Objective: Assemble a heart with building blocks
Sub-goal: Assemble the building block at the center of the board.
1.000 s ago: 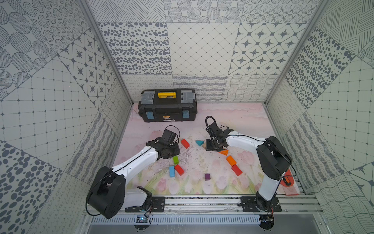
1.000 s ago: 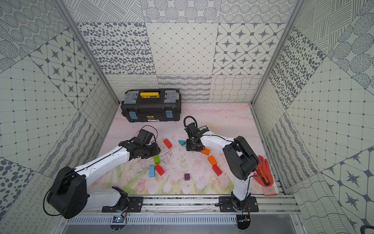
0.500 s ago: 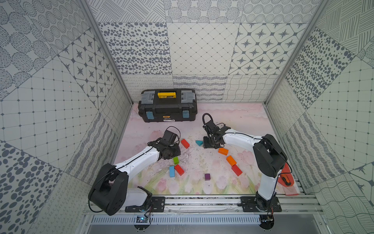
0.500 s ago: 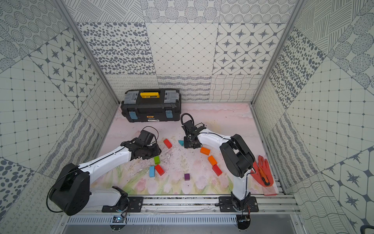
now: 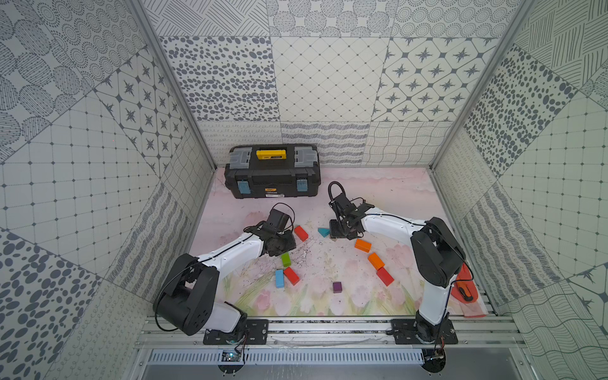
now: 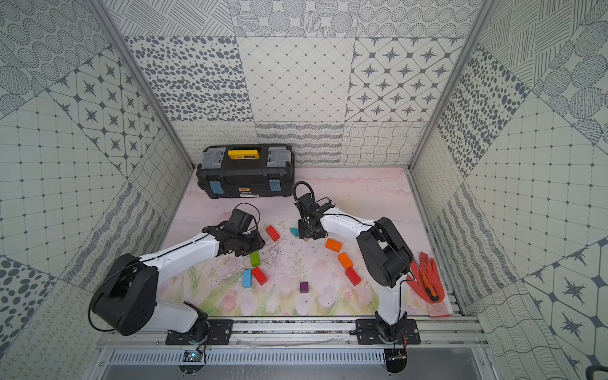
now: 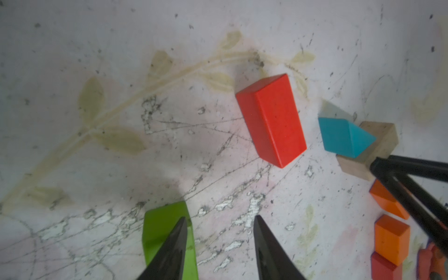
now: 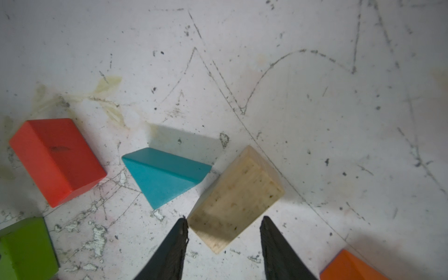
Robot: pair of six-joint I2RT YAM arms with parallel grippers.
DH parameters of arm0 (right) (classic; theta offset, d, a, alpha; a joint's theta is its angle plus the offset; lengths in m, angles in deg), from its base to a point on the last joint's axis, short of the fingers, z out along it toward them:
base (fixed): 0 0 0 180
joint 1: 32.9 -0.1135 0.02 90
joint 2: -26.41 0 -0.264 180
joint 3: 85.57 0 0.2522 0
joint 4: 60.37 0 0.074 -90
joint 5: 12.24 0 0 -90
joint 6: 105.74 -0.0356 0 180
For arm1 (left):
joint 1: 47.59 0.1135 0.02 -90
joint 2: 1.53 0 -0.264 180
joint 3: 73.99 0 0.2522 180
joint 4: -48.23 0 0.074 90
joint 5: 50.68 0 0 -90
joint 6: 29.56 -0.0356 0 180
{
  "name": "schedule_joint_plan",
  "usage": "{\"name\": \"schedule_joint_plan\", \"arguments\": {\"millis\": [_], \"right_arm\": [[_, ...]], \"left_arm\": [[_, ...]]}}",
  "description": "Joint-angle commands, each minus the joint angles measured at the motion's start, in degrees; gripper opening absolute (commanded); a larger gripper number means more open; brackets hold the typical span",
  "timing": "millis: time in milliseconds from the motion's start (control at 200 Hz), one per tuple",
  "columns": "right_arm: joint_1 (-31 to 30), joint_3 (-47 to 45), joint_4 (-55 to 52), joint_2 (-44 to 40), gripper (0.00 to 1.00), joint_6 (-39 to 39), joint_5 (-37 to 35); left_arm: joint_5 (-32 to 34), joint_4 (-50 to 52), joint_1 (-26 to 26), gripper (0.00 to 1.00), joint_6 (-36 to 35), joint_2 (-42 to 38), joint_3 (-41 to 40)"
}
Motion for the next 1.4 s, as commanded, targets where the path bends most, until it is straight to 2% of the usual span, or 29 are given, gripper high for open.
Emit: {"name": "schedule_joint_plan", "arguments": {"millis": [0,105,285,635,735,936,1111,1231,1396], "right_arm": [[-0.6,-1.0,-1.0,-3.6,0.57,-0.7,-1.6],[-1.1,-3.4,-1.7,-7.0,0.59,-1.5,-2.8],[-1.7,-8.0,-1.4,-12.5,0.60,-2.9,-3.0],[-2.8,-9.8,-1.0,-14.1,0.60,-3.2,-2.4],[-2.9,-10.0,-1.0,-14.4,0.60,-3.2,-2.4],[-3.0,-11.0,-0.9,-15.7,0.59,-3.3,-3.3],[-2.9,-11.1,-1.0,-15.8,0.56,-3.5,-3.6],[-2.9,-11.1,-0.9,-16.2,0.56,-3.8,-3.7],[-3.0,-11.4,-0.6,-16.1,0.55,-4.1,-3.3]], "left_arm": [[-3.4,-5.1,1.9,0.54,1.7,4.0,2.5],[-4.5,-6.4,2.2,0.59,3.5,7.3,4.7],[-6.7,-8.7,2.0,0.60,7.2,12.1,7.0],[-3.7,-6.9,0.4,0.63,8.8,16.3,12.8],[-2.0,-3.2,-0.3,0.62,8.8,18.8,15.8],[-1.2,2.8,-1.3,0.51,10.9,21.1,18.0],[-1.9,4.0,-1.6,0.34,12.6,21.5,18.5],[-3.0,3.6,-1.8,0.18,14.0,22.0,18.7],[-6.1,0.1,-2.7,0.14,17.6,22.5,17.7]]}}
